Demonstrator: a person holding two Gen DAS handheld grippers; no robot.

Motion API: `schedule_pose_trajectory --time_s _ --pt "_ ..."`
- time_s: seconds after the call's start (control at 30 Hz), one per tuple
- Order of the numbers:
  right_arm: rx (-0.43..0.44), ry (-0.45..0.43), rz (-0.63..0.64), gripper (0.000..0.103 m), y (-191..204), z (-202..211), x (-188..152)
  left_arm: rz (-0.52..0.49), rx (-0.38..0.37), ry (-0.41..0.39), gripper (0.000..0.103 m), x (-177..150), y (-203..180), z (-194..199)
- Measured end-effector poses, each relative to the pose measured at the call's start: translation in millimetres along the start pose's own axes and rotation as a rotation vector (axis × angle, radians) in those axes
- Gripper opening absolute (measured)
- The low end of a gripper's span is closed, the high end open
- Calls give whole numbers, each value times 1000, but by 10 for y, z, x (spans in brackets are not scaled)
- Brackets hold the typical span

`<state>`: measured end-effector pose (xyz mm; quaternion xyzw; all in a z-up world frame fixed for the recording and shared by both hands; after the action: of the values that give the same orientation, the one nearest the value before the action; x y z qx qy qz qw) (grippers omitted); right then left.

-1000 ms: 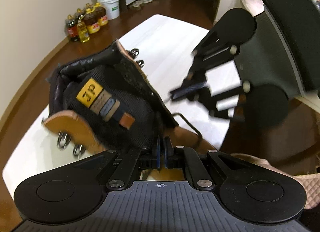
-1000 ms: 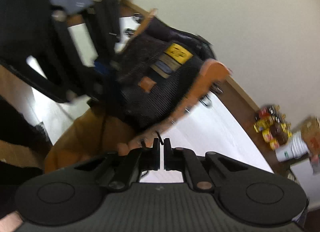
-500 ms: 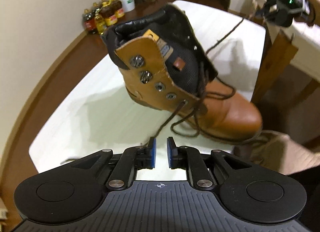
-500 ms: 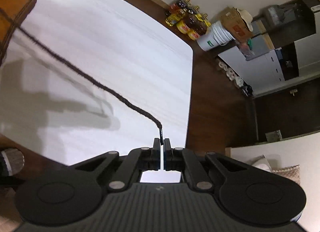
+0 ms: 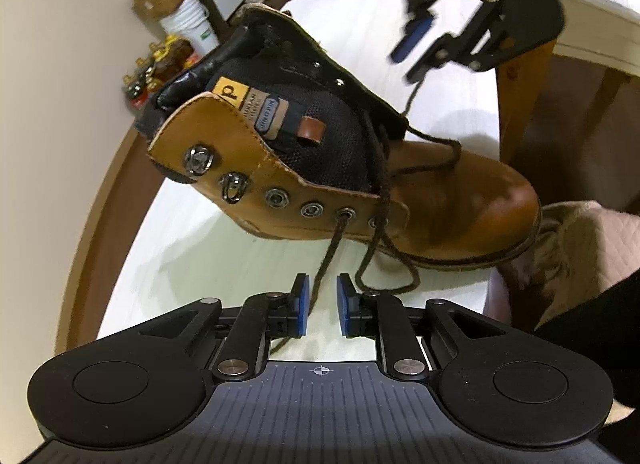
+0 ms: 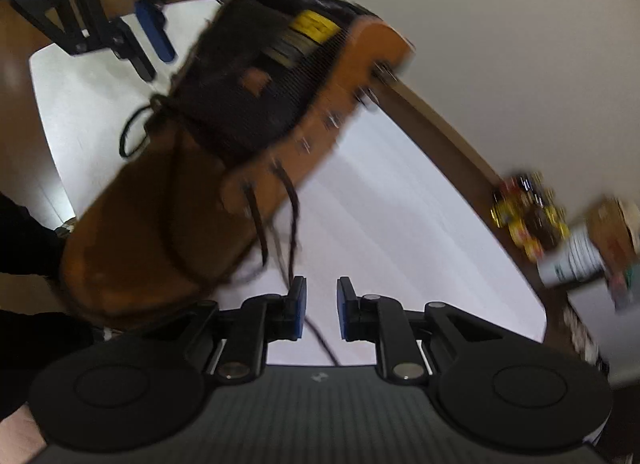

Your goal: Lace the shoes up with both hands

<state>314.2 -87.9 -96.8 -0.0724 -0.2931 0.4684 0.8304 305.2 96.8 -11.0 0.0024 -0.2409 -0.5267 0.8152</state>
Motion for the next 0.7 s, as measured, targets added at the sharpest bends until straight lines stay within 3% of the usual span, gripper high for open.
schedule_pose_trajectory --time_s 0.2,0.43,0.5,0.53,0.63,0.7 --pt "77 -50 71 17 -17 -128 201 18 -1 -12 16 31 -51 -103" --pt "99 -58 93 14 -50 -165 269 24 19 -51 17 103 -101 -159" --pt "105 -60 95 5 -70 -143 280 18 4 -66 13 135 -104 -159" --pt "108 -62 81 4 -95 -132 285 20 -13 -68 3 144 -103 -160" --pt "99 -44 20 4 -198 -122 282 55 -15 -41 3 141 -58 -173" --pt "48 9 -19 3 -317 -143 206 70 -11 -12 3 87 -21 -166"
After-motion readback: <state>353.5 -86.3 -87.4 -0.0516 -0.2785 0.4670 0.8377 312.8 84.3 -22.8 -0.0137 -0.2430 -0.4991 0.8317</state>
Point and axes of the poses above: each gripper's, at about its wrist camera, not at the fingertips, and z roughly against the way its jaws point, y to its left, x to its top, the point moved 5 cm from there along -z, roughly the way its jaws point, and after that the axes turned 1 degree about y, right-handed, at the moved point
